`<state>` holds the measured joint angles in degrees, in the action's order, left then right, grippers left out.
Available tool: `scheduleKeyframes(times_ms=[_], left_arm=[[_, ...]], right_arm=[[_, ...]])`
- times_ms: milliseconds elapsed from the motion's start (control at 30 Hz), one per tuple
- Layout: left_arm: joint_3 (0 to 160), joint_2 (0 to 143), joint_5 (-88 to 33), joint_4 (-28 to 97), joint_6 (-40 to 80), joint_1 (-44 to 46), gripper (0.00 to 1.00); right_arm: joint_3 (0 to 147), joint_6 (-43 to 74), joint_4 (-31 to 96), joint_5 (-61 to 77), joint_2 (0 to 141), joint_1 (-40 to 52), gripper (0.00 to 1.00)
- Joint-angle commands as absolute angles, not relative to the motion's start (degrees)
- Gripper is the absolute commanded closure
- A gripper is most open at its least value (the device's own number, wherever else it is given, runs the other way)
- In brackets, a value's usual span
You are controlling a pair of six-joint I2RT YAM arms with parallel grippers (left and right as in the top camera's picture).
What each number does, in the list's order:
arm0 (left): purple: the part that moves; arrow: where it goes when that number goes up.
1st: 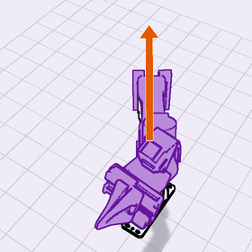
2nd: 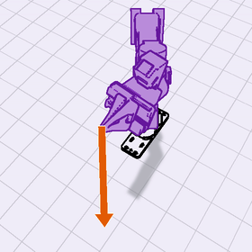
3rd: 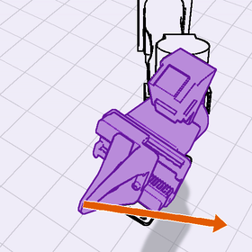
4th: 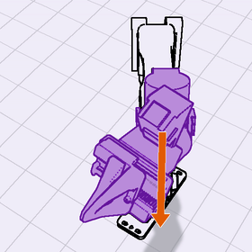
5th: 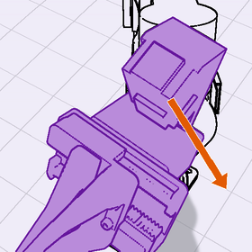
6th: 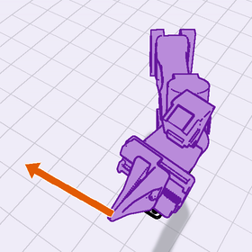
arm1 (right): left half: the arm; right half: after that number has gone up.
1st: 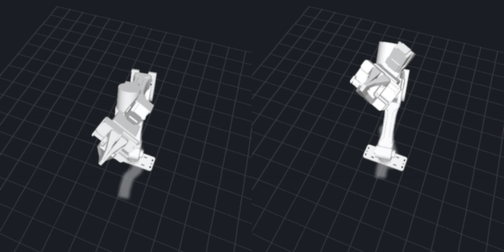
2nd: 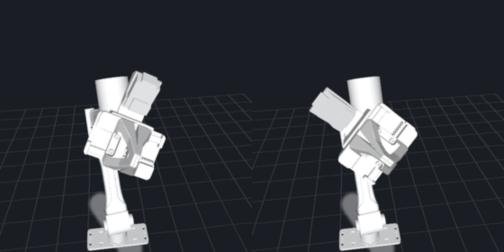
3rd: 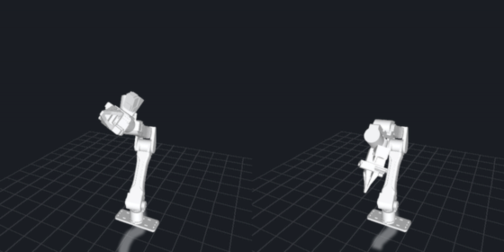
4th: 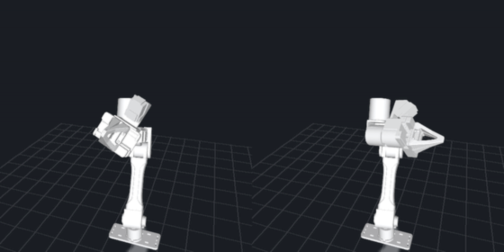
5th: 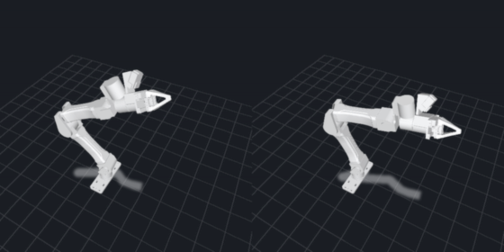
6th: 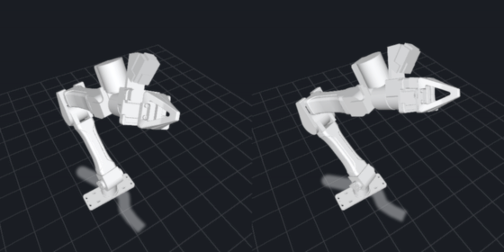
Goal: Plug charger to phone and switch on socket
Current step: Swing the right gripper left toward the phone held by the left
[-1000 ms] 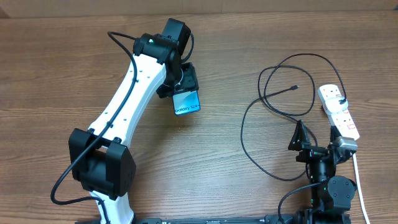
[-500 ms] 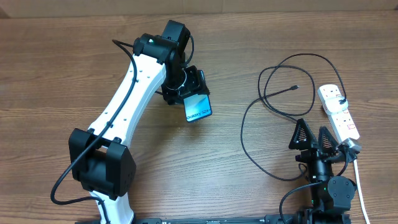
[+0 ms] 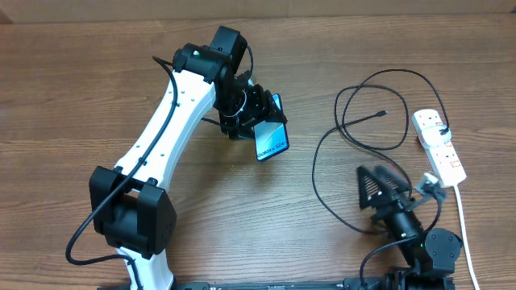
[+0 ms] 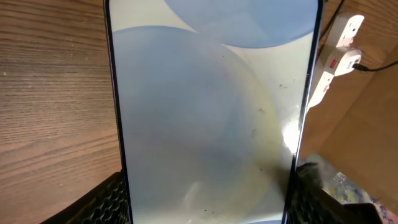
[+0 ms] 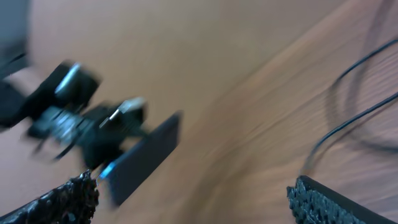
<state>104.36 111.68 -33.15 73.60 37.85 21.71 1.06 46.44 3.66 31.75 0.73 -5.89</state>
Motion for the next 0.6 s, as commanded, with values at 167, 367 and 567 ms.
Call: scheduleKeyframes(times_ms=[167,367,567], left_arm=[[106.3,112.0,-36.1,72.0,39.9,21.4,0.56],[106.3,112.0,-36.1,71.8,39.9,21.4,0.55],[106.3,112.0,-36.1,71.7,39.9,21.4,0.56]], right_arm=[[0.4,49.5,3.5,43.9,0.3,-5.7,0.00],[0.4,47.4,3.7,44.0,0.5,-5.6,0.00],[0.6,43.8,4.1,44.7,3.7,-5.6,0.01]])
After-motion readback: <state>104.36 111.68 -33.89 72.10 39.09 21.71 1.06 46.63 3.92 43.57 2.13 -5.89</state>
